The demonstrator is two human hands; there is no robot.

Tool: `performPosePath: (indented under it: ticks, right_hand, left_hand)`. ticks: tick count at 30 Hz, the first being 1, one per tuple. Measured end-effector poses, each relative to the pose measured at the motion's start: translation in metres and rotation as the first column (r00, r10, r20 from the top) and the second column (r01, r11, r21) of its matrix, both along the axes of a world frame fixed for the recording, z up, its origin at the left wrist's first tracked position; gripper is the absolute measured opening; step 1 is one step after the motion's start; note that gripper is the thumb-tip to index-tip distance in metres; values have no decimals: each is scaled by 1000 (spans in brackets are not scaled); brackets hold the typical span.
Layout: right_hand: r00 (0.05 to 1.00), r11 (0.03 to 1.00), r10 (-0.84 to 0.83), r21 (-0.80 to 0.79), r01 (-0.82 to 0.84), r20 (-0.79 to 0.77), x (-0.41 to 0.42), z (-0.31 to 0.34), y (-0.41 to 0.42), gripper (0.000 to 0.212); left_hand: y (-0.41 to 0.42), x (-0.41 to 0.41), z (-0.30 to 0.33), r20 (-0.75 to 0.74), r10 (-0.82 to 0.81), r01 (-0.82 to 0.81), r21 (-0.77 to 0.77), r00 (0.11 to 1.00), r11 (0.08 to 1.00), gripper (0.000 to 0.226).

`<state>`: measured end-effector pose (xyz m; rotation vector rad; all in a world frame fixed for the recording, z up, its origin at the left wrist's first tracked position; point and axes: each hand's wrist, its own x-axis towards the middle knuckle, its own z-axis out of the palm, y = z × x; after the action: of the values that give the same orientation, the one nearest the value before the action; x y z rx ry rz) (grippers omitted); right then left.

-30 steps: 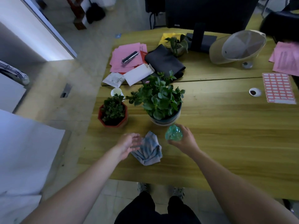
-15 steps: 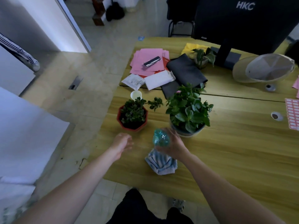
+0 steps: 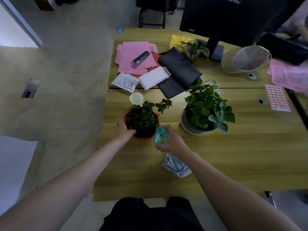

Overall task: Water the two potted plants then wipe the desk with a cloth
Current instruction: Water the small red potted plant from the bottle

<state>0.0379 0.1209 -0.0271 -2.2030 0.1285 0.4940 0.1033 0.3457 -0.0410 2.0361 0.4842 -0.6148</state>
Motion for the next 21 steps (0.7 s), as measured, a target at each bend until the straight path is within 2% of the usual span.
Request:
performPosePath:
  ticks: [2,4,9,14,21]
  right_hand:
    - [999,999,-34,-17,33,-16,-1,-1,13,77]
    - [999,998,-50,-32,49,-14,-1,1,22,77]
    - [999,992,-46,-115,46,-5,3,5,32,79]
    - [999,980,-31,-200,23,-35,8,6,36,78]
    - [995,948,-24,-319,-10,-101,11,6,40,78]
  left_hand:
    - [4,7,-2,101,-145,131,133,984,982,115]
    - [5,10,-5,138,-319,280,248,937,928,125]
    - [5,14,-8,118,-521,496,190,846,848,151]
    - [10,11,-10,80,-513,470,299,855,830,151]
    - [9,19,-5,48,-529,490,311,847,814,149]
